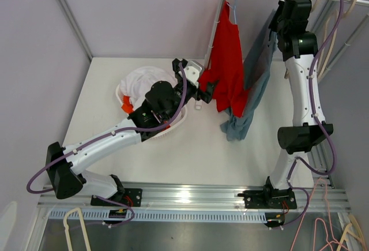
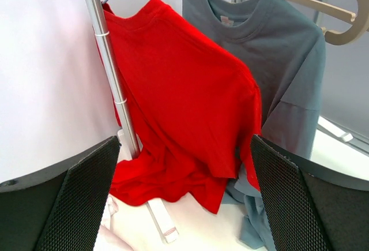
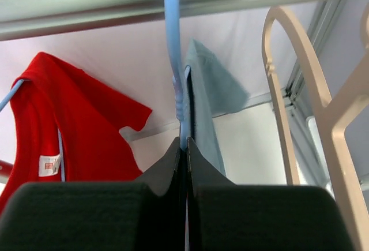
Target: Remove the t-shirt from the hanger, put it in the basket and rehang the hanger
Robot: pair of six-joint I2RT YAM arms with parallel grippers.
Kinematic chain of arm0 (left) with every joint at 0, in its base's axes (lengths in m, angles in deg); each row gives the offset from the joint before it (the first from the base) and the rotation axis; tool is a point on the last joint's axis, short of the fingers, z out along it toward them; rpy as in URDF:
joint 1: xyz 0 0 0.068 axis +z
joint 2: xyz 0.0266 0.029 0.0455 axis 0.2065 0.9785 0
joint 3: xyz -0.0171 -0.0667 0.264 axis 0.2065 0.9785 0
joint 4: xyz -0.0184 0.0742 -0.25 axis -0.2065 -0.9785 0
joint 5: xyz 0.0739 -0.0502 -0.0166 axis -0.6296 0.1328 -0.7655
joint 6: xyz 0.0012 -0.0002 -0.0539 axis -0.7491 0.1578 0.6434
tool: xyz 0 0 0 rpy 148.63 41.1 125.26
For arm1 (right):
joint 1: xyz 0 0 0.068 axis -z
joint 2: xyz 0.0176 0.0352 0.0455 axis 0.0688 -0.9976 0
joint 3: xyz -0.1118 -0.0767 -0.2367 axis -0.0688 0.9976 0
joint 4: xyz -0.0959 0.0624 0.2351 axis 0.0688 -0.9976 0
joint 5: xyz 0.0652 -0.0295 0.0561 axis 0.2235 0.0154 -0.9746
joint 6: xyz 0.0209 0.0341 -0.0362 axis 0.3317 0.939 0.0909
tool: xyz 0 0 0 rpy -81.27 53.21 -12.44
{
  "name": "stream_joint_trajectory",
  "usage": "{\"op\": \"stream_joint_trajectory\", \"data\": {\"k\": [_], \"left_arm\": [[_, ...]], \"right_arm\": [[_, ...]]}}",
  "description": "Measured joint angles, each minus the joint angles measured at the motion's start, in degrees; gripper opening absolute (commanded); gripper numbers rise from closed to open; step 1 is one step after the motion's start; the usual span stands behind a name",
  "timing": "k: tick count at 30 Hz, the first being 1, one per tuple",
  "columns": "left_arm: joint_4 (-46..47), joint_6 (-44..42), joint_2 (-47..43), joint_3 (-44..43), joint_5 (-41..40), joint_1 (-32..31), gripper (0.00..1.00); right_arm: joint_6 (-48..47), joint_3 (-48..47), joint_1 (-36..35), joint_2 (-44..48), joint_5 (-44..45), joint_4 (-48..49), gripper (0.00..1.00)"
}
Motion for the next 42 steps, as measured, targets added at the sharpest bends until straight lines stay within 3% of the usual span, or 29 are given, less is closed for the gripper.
{"op": "stream_joint_trajectory", "data": {"k": [13,20,26,30,33,37,42], "left_arm": [[0.00,0.00,-0.04,0.02,-0.02,-0.66,1.00],[-0.63,-0.09,-1.07,0.02,-0.44,-3.21,1.00],[-1.11,-3.26,-2.97,0.02,-3.28,-12.22,1.00],[1.46,-7.32,-3.82,1.95,-4.11,-21.29,0.99],[6.05,-9.40,-6.12,8.37,-3.41,-26.80,1.00],[10.05,-9.38,-7.04,15.02,-2.69,-30.03,0.99],[13.27,-8.92,-3.56,16.31,-3.67,-30.16,1.00]], "right_arm": [[-8.09,1.05,-4.55,4.48,3.56,5.68,0.00],[-10.69,11.23,-8.00,14.84,5.16,8.22,0.00],[-9.42,24.76,-12.11,26.36,9.60,9.25,0.00],[-7.10,27.21,-15.93,30.42,14.27,8.72,0.00],[-5.53,27.28,-18.34,32.04,17.68,8.72,0.00],[-4.15,27.28,-20.02,33.03,20.83,8.48,0.00],[-2.49,26.97,-21.92,33.11,22.86,6.82,0.00]]}}
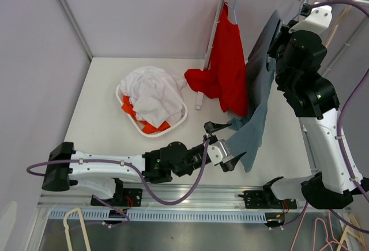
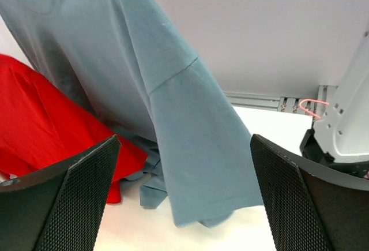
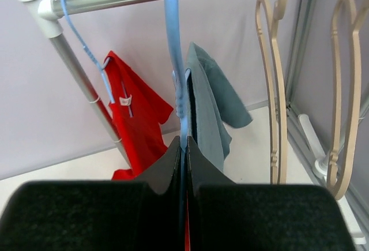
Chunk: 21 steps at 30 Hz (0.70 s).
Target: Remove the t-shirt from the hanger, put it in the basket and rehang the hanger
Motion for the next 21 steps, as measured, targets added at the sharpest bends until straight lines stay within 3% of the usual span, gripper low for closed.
{"op": "stream_joint_trajectory", "data": {"k": [7,16,20,21], "left_arm": [[1.70,-0.09,4.55,-1.38,-1.07,0.00,1.00],[-1.51,4.15,11.37,-11.39,-0.02,4.11,1.00],[-5.16,7.10,14.58,-15.85,1.07,6.86,0.65],[-6.23,7.74,15.80,-17.51,1.20,7.34,0.62]], "right_arm": [[0.59,-0.24,-4.57,0.55,1.81,-1.75,0.00],[0.59,-0.24,-8.02,2.19,3.06,-2.14,0.00],[0.57,-0.24,-8.41,2.58,3.19,-2.16,0.00],[0.55,-0.24,-8.41,2.60,3.21,-2.19,0.00]]}}
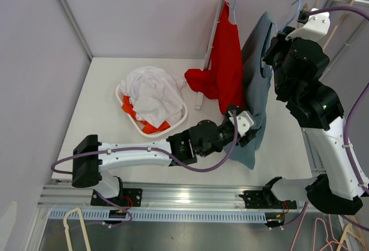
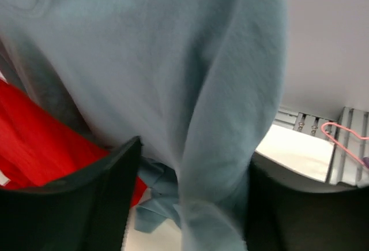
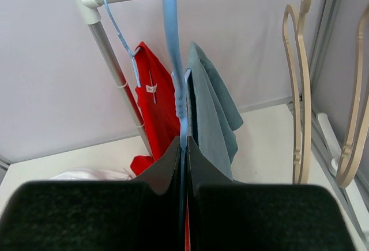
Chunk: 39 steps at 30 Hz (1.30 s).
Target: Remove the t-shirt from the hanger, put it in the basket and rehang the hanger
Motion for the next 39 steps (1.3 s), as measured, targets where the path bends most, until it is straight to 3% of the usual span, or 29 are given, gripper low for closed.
{"op": "stream_joint_trajectory", "data": {"k": [2,4,5,6,8,17,22,29,34,39], "left_arm": [[-1.51,0.66,1.70,-2.16,0.26,0.52,0.60],[-2.93,1.40,2.84,-3.43,0.61,0.59,0.42],[-3.63,1.73,3.21,-3.93,0.90,0.59,0.21],[-4.17,2.21,3.56,-4.44,1.07,0.57,0.10],[-5.64,2.49,4.07,-5.70,1.22,0.28,0.01],[-7.43,-0.31,-0.28,-4.02,-3.67,-7.26,0.01],[-4.85,-1.77,-8.37,3.15,-8.39,-13.64,0.01],[0.37,1.44,-17.49,16.00,-13.90,-17.70,0.01],[3.56,7.10,-16.81,20.13,-14.69,-17.62,0.01],[5.33,8.07,-11.43,17.53,-14.75,-17.79,0.01]], "right_arm": [[-0.02,0.00,0.00,0.00,0.11,-0.04,0.00],[-0.02,0.00,-0.02,0.00,0.22,-0.22,0.00],[0.00,0.00,-0.02,0.00,0.31,-0.22,0.00],[0.00,0.00,-0.07,0.00,0.46,-0.20,0.00],[-0.26,0.11,-0.13,0.00,0.98,-0.04,0.00],[-6.80,4.55,-0.22,0.44,6.45,6.27,0.00],[-9.09,4.61,1.44,-0.81,7.32,7.63,0.00],[-8.87,1.46,7.52,-5.29,4.00,6.25,0.00],[-6.99,-2.51,9.60,-8.57,0.48,1.42,0.00],[-5.77,-5.68,9.92,-10.34,-1.18,-1.99,0.00]]}}
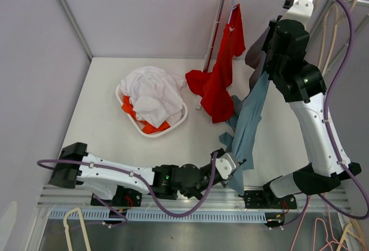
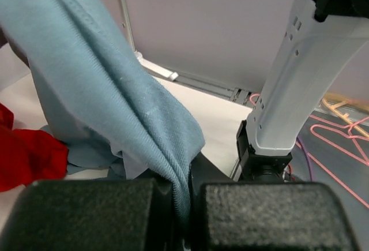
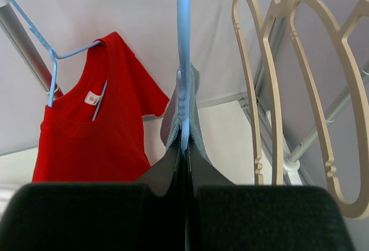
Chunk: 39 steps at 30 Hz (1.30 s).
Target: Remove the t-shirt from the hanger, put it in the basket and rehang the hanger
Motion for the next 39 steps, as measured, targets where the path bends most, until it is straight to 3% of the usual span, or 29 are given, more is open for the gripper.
{"op": "stream_joint_trajectory", "data": {"k": [10,13,18,25,31,39], "left_arm": [[-9.70,-11.89,8.63,-26.53,0.07,-2.62,0.01],[-11.47,-14.27,8.46,-30.67,0.50,-2.62,0.01],[-14.40,-13.20,8.41,-29.90,2.32,-2.56,0.01],[-14.14,-9.79,10.43,-26.75,6.80,-2.51,0.20],[-12.50,-9.31,13.70,-22.51,14.25,-4.68,0.19],[-11.39,-9.84,15.06,-11.80,12.74,-5.51,0.16]], "right_arm": [[0.00,3.52,-1.20,-1.33,2.49,3.13,0.00],[-0.04,3.72,-1.46,-2.38,2.56,3.65,0.00],[-1.16,0.70,-1.53,-4.55,2.56,3.43,0.00],[-1.07,-6.36,-1.49,-6.99,1.46,1.07,0.00],[1.70,-10.34,-0.87,-8.39,-3.10,-0.92,0.00],[4.31,-10.99,-0.63,-7.78,-7.30,-3.34,0.00]]}}
